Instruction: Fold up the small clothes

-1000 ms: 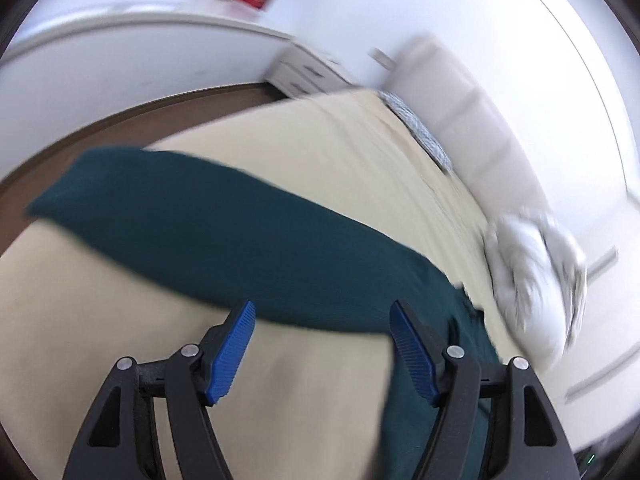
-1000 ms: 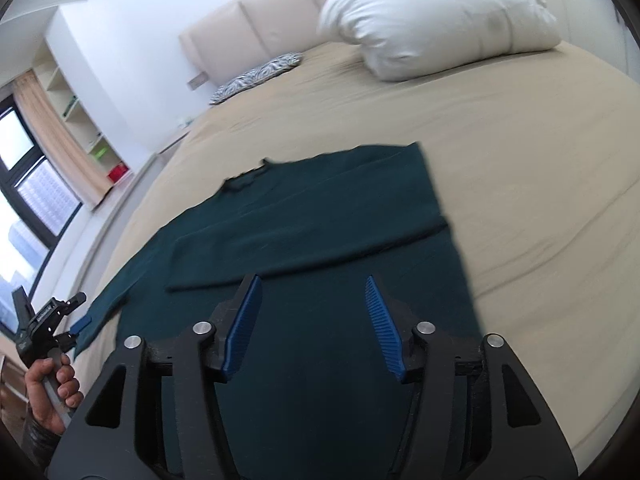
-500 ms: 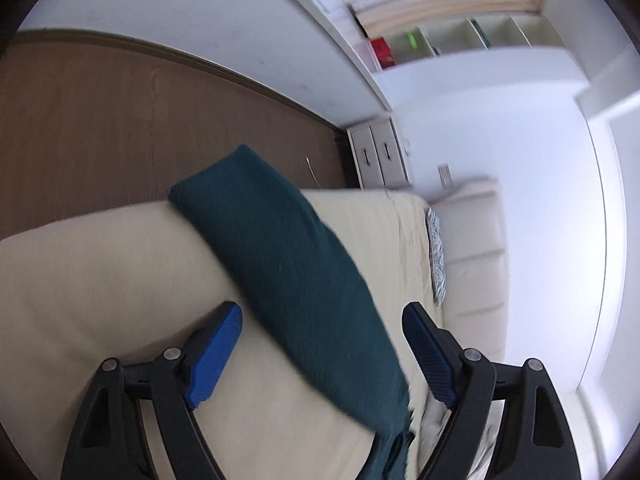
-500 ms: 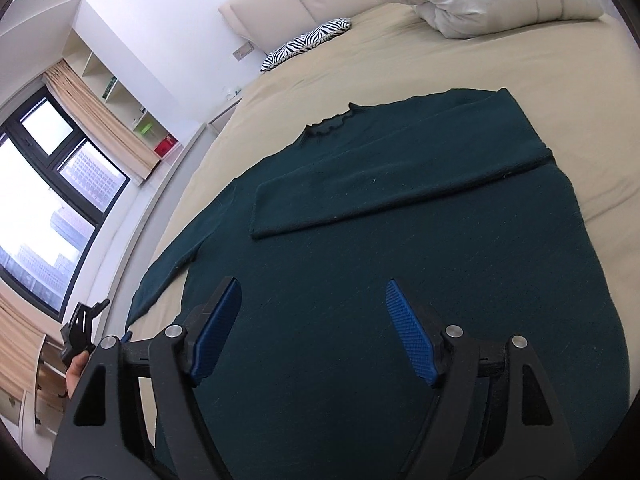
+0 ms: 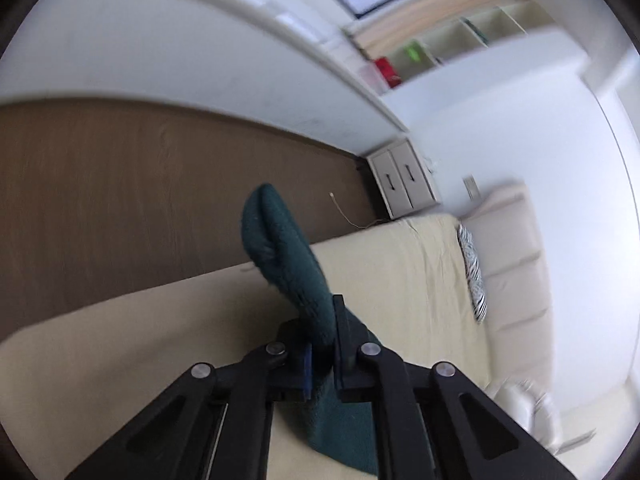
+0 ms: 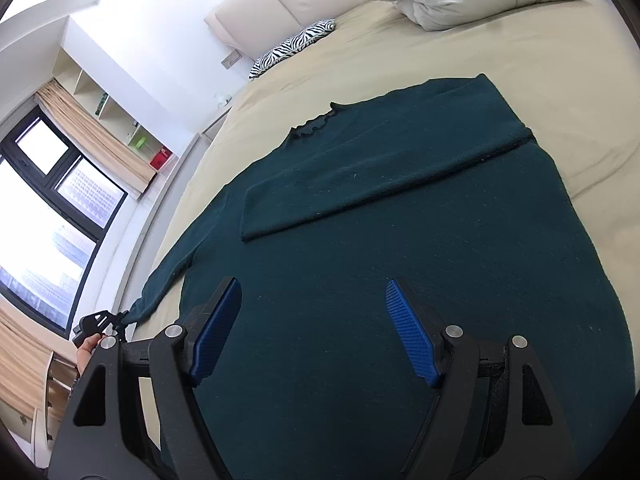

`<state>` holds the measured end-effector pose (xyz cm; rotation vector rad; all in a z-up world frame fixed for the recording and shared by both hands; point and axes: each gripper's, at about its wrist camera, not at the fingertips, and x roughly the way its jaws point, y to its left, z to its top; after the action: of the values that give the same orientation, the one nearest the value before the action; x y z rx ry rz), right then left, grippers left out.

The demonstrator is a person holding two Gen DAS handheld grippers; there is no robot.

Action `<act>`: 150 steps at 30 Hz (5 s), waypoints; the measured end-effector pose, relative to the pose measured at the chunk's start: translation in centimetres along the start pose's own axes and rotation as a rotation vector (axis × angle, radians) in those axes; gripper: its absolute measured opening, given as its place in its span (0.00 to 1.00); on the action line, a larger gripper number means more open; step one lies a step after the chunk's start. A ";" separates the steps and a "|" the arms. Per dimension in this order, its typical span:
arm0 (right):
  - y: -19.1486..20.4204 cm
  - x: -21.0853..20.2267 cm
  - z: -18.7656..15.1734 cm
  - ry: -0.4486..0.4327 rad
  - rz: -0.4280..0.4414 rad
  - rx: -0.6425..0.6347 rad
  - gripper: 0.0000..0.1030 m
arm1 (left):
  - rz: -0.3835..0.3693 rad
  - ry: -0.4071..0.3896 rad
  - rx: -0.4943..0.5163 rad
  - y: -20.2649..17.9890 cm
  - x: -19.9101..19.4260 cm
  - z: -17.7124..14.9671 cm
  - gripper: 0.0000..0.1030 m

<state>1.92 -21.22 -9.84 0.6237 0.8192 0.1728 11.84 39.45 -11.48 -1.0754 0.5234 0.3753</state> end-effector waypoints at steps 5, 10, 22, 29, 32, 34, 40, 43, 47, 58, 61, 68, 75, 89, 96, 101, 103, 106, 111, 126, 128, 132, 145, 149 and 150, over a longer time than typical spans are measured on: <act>-2.2 -1.0 -0.3 -0.017 0.014 0.057 0.72 | -0.024 0.003 0.385 -10.9 -0.9 -4.5 0.08; -4.7 -3.1 -0.5 -0.067 0.015 0.110 0.72 | -0.064 0.036 0.904 -22.5 -1.2 -17.2 0.08; -12.1 -6.5 -0.5 -0.150 -0.011 0.259 0.72 | -0.087 0.113 1.566 -26.8 1.6 -43.7 0.13; -13.7 -5.5 -0.8 -0.125 -0.057 0.279 0.72 | -0.065 0.232 1.608 -24.8 1.6 -45.3 0.66; -13.3 -4.7 -0.2 -0.108 -0.060 0.253 0.72 | -0.090 0.229 1.562 -23.3 -0.2 -43.5 0.75; -12.6 -3.8 0.9 -0.096 -0.052 0.227 0.72 | -0.105 0.266 1.516 -22.2 -0.7 -42.8 0.75; -7.4 0.6 5.7 -0.027 0.035 0.092 0.73 | -0.108 0.307 1.294 -18.8 -2.2 -35.8 0.75; -4.2 5.0 7.9 0.056 0.126 0.029 0.73 | -0.103 0.321 1.157 -17.5 -2.2 -32.0 0.75; -2.3 11.4 9.9 0.145 0.058 0.005 0.73 | -0.098 0.288 1.051 -16.3 -2.5 -27.5 0.75; 0.7 17.1 11.0 0.232 -0.107 -0.191 0.08 | -0.067 0.274 0.839 -13.4 -0.6 -20.9 0.74; 2.1 14.8 11.8 0.173 -0.110 -0.266 0.07 | -0.079 0.268 0.815 -13.5 -0.5 -19.8 0.74; -0.9 12.5 15.1 0.111 -0.137 -0.253 0.07 | -0.086 0.259 0.802 -15.3 1.4 -18.1 0.75; -5.2 14.9 14.7 0.168 -0.134 -0.167 0.11 | -0.008 0.381 0.819 -17.3 8.6 -18.8 0.75; -4.0 16.9 15.8 0.174 -0.169 -0.249 0.08 | 0.086 0.381 1.006 -19.8 13.5 -22.0 0.09; -3.5 15.9 16.7 0.103 -0.178 -0.230 0.06 | 0.066 0.350 0.944 -18.5 13.3 -20.7 0.09; -6.5 17.7 16.0 0.136 -0.178 -0.181 0.05 | 0.074 0.324 0.962 -18.2 13.5 -21.3 0.11; -6.8 17.5 16.2 0.123 -0.158 -0.151 0.05 | 0.061 0.334 0.950 -18.3 13.4 -21.3 0.12; -6.4 17.3 16.2 0.137 -0.148 -0.147 0.11 | 0.045 0.349 0.911 -18.2 12.4 -20.4 0.20; -6.4 14.9 15.7 0.150 -0.090 -0.071 0.36 | 0.035 0.319 0.917 -18.1 8.8 -20.5 0.56; -4.0 13.6 13.7 0.168 -0.218 -0.226 0.06 | 0.080 0.361 1.027 -16.0 8.4 -22.7 0.08; -3.5 13.6 13.5 0.155 -0.232 -0.251 0.06 | 0.083 0.349 1.029 -15.7 8.4 -22.6 0.03; -5.9 15.5 13.3 0.167 -0.211 -0.215 0.06 | 0.089 0.340 1.004 -14.5 8.7 -22.3 0.03; -6.7 12.6 14.1 0.100 -0.188 -0.116 0.45 | 0.070 0.219 1.039 -16.3 4.6 -21.6 0.10; -7.2 9.2 13.8 0.021 -0.171 -0.092 0.61 | 0.039 0.209 1.060 -16.6 2.4 -22.3 0.46; -7.3 8.5 13.5 0.018 -0.169 -0.088 0.61 | 0.025 0.214 1.060 -16.4 1.7 -22.7 0.46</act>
<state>16.89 -30.03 -12.49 0.4688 0.8728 0.0601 17.01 12.01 -8.96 -0.0774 0.7954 -0.0300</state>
